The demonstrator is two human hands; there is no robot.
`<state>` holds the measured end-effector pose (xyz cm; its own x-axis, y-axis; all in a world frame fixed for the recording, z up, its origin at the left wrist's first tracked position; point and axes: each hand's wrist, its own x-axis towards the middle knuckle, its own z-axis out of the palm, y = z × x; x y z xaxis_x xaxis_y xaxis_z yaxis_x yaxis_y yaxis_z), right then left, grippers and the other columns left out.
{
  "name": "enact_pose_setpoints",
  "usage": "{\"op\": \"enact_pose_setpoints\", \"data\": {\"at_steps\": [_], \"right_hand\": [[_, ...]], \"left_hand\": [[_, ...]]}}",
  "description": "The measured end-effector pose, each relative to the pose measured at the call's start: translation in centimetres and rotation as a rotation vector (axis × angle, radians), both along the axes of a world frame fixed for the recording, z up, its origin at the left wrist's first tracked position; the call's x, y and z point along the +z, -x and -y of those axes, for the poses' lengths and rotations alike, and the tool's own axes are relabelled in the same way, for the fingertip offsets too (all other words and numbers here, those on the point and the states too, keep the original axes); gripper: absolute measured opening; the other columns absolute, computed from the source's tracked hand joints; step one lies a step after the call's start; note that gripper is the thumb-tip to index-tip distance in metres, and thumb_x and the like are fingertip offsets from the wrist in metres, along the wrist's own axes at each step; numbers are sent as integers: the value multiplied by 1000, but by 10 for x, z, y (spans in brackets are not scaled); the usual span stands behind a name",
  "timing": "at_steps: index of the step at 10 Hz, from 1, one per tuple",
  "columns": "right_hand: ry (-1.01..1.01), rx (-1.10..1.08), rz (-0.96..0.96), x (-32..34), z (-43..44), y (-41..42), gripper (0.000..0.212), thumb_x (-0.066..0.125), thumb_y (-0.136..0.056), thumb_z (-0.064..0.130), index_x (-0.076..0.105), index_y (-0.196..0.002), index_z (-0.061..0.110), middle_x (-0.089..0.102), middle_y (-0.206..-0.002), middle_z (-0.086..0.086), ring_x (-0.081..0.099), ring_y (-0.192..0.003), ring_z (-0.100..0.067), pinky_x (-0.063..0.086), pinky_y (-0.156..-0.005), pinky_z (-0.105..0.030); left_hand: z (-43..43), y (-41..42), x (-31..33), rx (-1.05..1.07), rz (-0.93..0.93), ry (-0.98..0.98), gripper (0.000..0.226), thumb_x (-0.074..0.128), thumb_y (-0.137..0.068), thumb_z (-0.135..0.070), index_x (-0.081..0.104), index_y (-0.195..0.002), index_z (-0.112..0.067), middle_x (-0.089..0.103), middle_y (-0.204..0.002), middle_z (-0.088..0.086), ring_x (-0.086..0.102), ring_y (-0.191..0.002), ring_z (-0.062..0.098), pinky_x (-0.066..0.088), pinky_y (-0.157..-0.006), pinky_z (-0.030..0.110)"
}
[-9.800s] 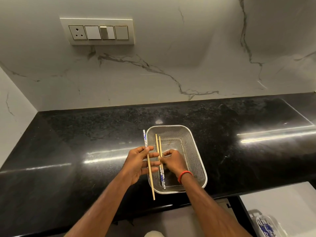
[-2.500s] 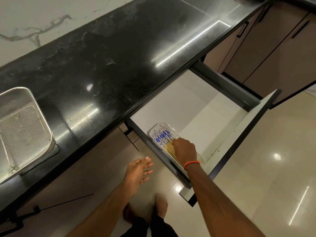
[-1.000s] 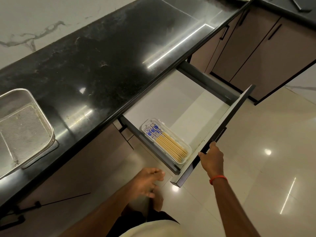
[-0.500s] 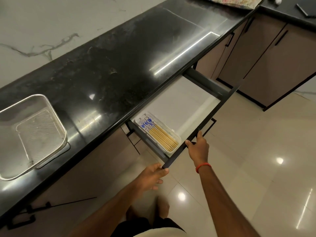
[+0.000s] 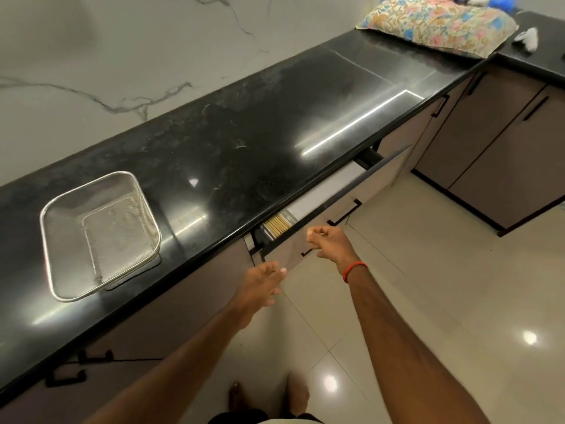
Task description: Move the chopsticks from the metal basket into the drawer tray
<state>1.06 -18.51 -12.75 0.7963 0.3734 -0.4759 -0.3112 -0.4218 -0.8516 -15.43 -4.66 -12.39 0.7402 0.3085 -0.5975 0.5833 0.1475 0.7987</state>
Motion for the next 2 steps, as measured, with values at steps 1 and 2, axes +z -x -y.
{"op": "enact_pose_setpoints", "data": {"at_steps": [1, 2], "right_hand": [[-16, 12, 37, 7, -10, 3, 9, 62, -97, 25, 66, -104, 21, 71, -105, -7, 67, -98, -19, 53, -68, -23], [-8, 48, 64, 9, -19, 3, 12, 63, -96, 25, 67, -105, 19, 72, -108, -12, 67, -97, -21, 56, -73, -31]], "left_hand": [[-5, -2, 8, 39, 1, -21, 18, 66, -95, -39, 61, -110, -30, 67, -104, -8, 70, -95, 21, 59, -77, 35], [-15, -3, 11, 85, -7, -45, 10, 65, -95, -40, 63, -103, -33, 68, -107, -8, 72, -92, 18, 59, -75, 34]]}}
